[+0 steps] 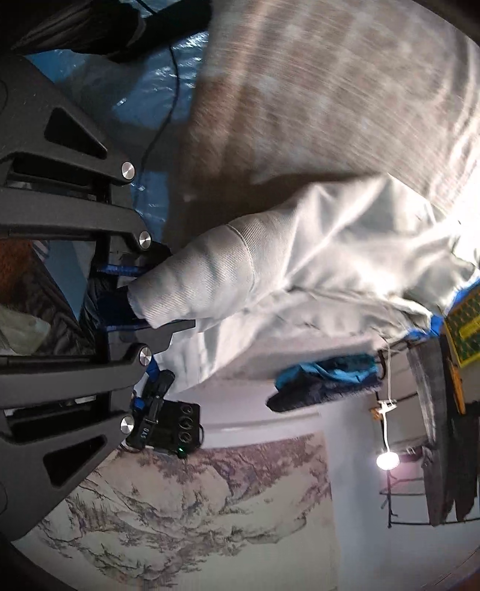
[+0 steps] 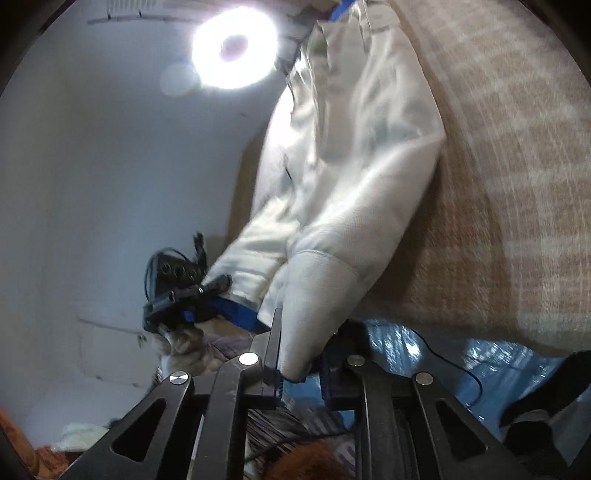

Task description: Fold large clothes

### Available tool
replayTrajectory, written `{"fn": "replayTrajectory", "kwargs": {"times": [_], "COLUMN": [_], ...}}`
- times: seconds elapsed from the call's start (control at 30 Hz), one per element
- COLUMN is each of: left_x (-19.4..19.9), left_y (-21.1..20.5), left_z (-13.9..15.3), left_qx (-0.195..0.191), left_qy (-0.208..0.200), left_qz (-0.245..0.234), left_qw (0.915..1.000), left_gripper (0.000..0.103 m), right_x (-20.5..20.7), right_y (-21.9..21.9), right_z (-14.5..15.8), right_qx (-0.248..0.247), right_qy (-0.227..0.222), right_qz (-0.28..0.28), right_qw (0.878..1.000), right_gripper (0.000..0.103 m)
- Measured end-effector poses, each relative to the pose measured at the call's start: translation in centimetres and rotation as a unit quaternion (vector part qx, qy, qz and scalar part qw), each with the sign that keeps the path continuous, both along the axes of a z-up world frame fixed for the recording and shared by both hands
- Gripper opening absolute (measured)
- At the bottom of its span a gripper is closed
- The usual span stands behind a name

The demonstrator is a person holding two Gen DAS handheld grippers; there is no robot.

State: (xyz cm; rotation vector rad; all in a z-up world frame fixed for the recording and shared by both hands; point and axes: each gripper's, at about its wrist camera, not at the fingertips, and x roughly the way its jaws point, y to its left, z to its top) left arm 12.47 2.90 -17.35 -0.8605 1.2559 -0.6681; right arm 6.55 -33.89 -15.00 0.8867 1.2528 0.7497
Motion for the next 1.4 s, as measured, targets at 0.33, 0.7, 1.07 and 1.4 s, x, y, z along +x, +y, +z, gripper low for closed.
{"fn": "replayTrajectory", "kwargs": {"times": [0.33, 0.7, 1.07, 1.4], "left_x": [6.3, 16.3, 22.8, 24.0], "left_y": [-0.7, -2.2, -2.0, -2.4], "left_z": [3.5, 2.1, -3.4, -4.8], "left_qx": [-0.028, -0.019, 0.009, 0.023], "left_qy": [-0.033, -0.017, 0.038, 0.049], "left_qz": [0.032, 0.070, 0.109, 0.117], "left_qw": [0.9985, 0.9972, 0.9933, 0.9916], "left_gripper": [0.016, 0.016, 0.016, 0.022], "right_x": [4.9, 14.9, 22.6, 24.0], "right_y": [-1.0, -1.2, -0.9, -0.5], "right_z": [4.5, 4.8, -1.1, -2.2], "right_qx": [0.001, -0.045, -0.066, -0.070], "right_qy": [-0.039, -0.047, 0.013, 0.020], "right_qz": [-0.061, -0.099, -0.142, -0.148], "right_qw": [0.997, 0.993, 0.988, 0.986], "right_gripper": [0.011, 0.010, 0.008, 0.036]}}
